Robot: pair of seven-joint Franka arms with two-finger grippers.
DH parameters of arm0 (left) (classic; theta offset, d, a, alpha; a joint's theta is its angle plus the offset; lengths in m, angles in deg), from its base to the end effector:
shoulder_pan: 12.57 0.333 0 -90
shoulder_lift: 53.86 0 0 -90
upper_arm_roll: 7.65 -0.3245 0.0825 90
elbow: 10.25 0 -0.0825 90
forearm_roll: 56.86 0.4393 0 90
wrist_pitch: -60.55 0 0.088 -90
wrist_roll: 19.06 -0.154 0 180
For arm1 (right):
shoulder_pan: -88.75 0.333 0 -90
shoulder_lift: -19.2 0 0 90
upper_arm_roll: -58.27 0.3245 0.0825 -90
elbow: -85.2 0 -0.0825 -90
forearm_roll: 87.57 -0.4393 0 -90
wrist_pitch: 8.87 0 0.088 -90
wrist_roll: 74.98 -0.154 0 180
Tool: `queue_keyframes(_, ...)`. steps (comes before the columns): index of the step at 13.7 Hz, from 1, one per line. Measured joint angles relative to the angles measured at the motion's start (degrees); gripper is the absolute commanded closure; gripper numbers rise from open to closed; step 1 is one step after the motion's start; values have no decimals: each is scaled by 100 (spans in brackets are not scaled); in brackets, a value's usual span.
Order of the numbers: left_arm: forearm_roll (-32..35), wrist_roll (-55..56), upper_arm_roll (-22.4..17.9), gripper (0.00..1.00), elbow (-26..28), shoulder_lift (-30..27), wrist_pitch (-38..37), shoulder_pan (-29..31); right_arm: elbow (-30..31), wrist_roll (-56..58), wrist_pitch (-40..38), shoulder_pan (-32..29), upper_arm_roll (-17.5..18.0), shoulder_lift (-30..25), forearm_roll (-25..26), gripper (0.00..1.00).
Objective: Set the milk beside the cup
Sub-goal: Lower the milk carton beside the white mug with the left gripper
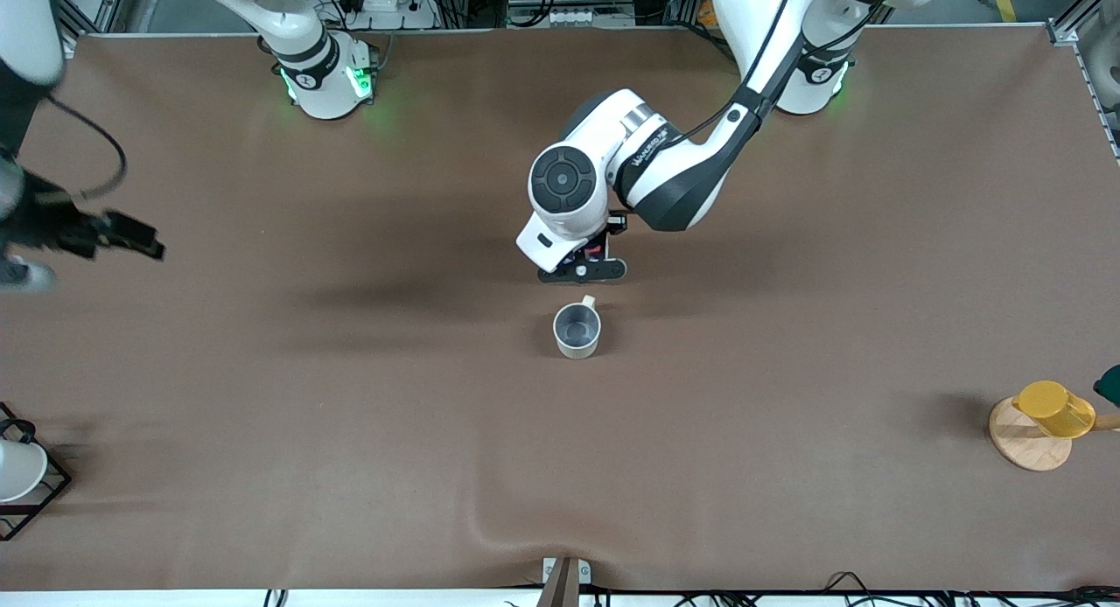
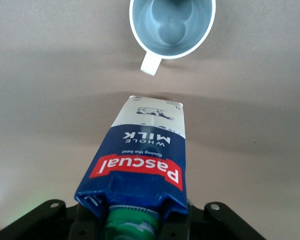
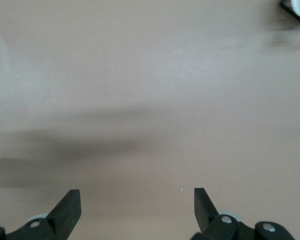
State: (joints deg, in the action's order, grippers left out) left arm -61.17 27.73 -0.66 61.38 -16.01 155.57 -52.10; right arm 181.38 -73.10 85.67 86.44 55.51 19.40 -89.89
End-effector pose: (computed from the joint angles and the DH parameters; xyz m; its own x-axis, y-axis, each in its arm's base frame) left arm 0.5225 -0.5423 0.3028 0.9605 0.0466 -0.2744 0.0255 -0.9965 -0.0801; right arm 0.6105 -0.0482 0.5338 0.9978 -0.0588 -0.0308 -0.0601 -0.9973 -0.0411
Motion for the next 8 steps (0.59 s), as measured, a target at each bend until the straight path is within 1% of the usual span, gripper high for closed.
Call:
queue_keyframes(2,0,0,-28,100,-3,0,94,0,143,1,8,-137,-2,-217,3,0)
queue_keyframes(5,0,-1,-53,100,-3,32,173,-1,201,1,80,-155,49,-235,10,0)
queue_keyframes(8,0,-28,-113,100,-3,120,223,-1,193,-61,196,-133,123,-234,129,0)
